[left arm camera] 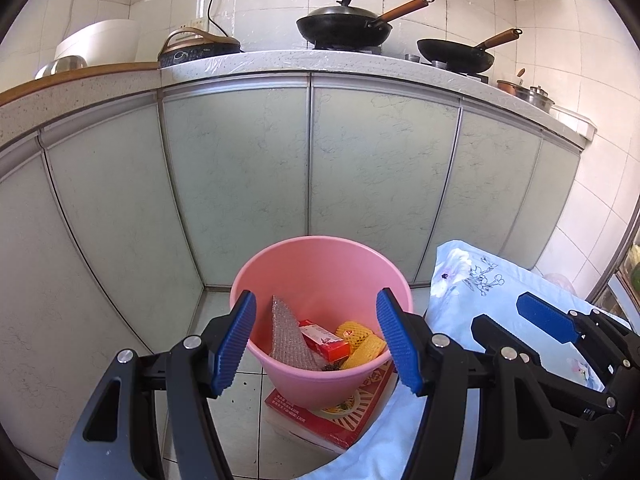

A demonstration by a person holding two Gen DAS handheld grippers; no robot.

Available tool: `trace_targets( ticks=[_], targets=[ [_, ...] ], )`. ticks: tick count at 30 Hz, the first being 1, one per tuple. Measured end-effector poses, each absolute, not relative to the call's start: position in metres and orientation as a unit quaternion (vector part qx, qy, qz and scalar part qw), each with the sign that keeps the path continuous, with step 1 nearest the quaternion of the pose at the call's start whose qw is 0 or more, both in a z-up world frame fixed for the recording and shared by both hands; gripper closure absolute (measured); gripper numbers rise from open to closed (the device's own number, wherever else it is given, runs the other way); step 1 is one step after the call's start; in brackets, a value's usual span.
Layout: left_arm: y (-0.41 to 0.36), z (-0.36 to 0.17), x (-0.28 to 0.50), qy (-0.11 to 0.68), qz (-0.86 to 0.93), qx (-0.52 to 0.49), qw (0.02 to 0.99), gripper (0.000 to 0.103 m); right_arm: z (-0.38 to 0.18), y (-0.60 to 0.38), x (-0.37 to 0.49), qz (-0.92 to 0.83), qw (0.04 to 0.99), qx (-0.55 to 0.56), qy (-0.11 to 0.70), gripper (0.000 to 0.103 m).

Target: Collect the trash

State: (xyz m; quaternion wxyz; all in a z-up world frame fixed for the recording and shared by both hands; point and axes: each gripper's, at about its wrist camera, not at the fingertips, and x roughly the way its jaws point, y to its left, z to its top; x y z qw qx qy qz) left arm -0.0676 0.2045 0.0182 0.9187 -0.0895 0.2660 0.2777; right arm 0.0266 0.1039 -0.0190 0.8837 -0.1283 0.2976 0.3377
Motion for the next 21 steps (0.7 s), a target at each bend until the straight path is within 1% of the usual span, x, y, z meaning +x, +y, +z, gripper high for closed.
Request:
trace_targets(
  ticks=[21],
  targets=[
    [0.194,0.024,-0.069,0.264,0.264,-0.075,0.925,0.041,-0.017,0.088,0.021,0.326,0.89,-0.127,0.293,0.056]
  ],
)
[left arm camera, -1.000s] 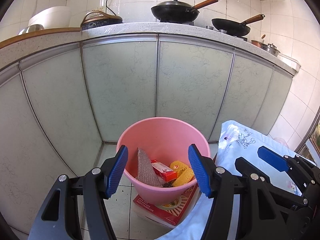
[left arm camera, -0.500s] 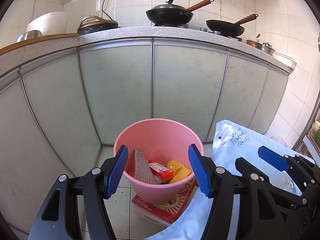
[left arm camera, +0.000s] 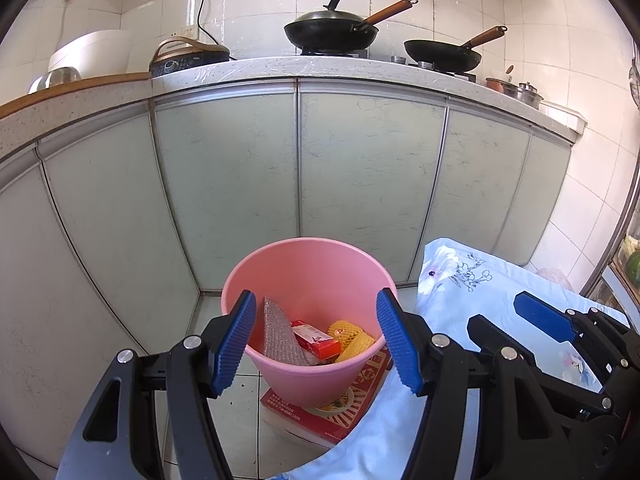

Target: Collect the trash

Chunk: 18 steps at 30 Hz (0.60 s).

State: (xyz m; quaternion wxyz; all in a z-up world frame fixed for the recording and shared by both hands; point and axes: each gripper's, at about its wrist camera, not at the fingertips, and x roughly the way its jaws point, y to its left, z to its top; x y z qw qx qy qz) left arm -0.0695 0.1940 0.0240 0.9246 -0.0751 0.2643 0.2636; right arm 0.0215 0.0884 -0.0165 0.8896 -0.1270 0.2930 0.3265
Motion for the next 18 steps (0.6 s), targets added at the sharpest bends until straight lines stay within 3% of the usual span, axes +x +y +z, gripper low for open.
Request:
trace_targets(
  ticks=[18],
  targets=[
    [0.19,0.021,-0.063,0.276,0.249,-0.073,0.926,0.041,-0.016,0.076,0.023,0.313,0.896,-0.123,0.291,0.056]
  ],
)
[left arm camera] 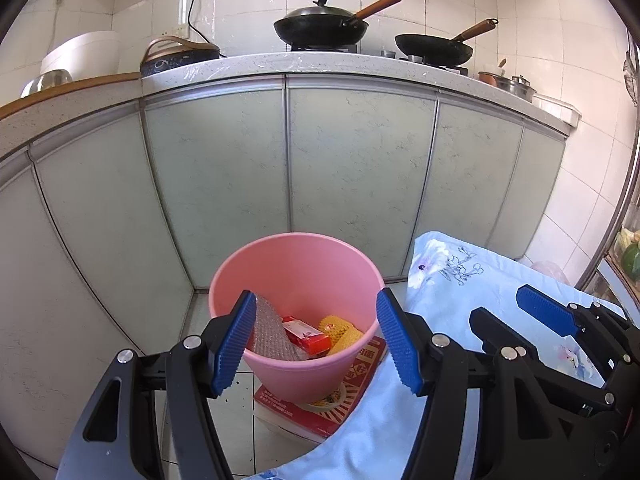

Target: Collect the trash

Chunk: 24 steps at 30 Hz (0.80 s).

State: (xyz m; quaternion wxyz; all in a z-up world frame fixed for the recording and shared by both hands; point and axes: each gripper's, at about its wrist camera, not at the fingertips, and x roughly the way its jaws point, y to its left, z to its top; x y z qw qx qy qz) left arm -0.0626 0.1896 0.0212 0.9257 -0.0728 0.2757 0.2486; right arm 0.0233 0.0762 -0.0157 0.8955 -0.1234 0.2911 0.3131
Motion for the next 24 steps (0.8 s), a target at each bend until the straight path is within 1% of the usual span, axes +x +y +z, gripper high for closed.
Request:
trace_targets(
  ticks=[9,24],
  targets=[
    [0.182,0.019,-0.059,0.273,0.241,-0.066,0.929,0.041,-0.017,0.071,0.028,0.304,0.898,-0.119,0.296,0.056],
    [0.168,0.015,-0.049,0.292,0.23,-0.056,0.927,0.041,-0.019,0.056,0.033,0.29,0.903,-0.104,0.3,0.056]
  ],
)
